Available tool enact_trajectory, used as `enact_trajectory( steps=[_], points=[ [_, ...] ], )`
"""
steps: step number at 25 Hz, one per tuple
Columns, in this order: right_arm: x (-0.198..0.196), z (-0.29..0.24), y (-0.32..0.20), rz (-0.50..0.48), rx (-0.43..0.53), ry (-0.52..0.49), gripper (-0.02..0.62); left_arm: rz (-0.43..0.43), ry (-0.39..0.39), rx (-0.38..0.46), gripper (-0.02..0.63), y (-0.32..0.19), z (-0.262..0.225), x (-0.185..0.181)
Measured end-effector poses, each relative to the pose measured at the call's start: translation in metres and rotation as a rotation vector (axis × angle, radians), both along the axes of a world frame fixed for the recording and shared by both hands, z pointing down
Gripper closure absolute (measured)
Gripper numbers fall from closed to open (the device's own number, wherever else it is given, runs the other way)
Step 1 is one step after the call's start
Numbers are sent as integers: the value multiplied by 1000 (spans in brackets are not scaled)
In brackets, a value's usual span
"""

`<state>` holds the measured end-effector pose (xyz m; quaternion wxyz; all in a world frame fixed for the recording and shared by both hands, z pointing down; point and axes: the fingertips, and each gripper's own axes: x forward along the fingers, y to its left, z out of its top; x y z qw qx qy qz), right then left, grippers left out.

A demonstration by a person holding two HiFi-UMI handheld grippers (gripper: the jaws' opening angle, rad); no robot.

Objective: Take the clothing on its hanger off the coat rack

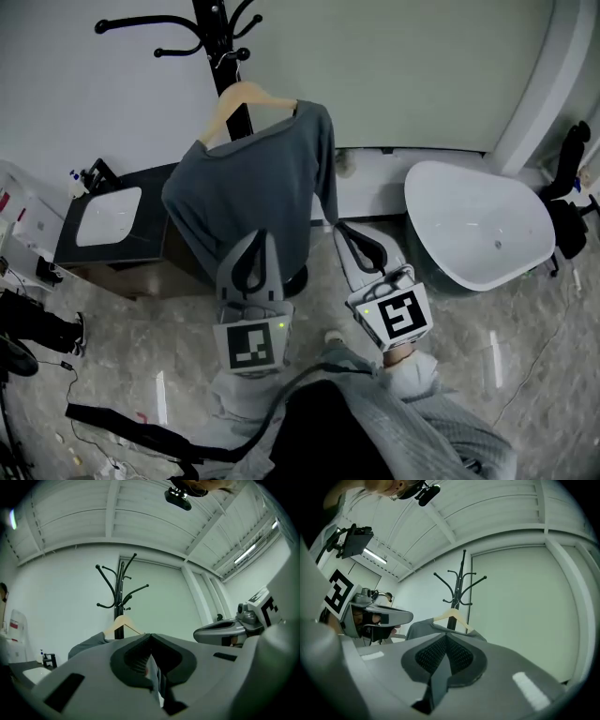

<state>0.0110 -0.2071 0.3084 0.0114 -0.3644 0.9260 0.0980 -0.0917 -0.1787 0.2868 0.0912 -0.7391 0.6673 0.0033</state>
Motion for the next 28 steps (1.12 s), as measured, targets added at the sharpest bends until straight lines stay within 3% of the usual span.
enact_trajectory(
  steps=[5,8,12,19,22,25,28],
  points=[
    [-9,-6,-97,-104,5,9,594,-134,0,-9,601,-75,-2,-14],
    [-22,-5,-142,-152,-2,7,594,-165,-19,-58,601,-106,4,-29],
    [-49,-10,-180,-237,-6,-9,592,-153,-19,-134,601,-126,8,-56],
    [-83,-33,-227,-270,33,-77,594,-102,-45,-148,601,-151,-9,-98],
    [-97,-43,-238,-316,41,-116,594,-80,7,-129,601,-165,-17,-117],
    [-103,-53,-243,-384,63,-126,594,-62,41,-102,601,-171,-29,-131],
    [-107,-60,-246,-504,92,-71,594,-75,12,-121,601,-173,-36,-141]
  ],
)
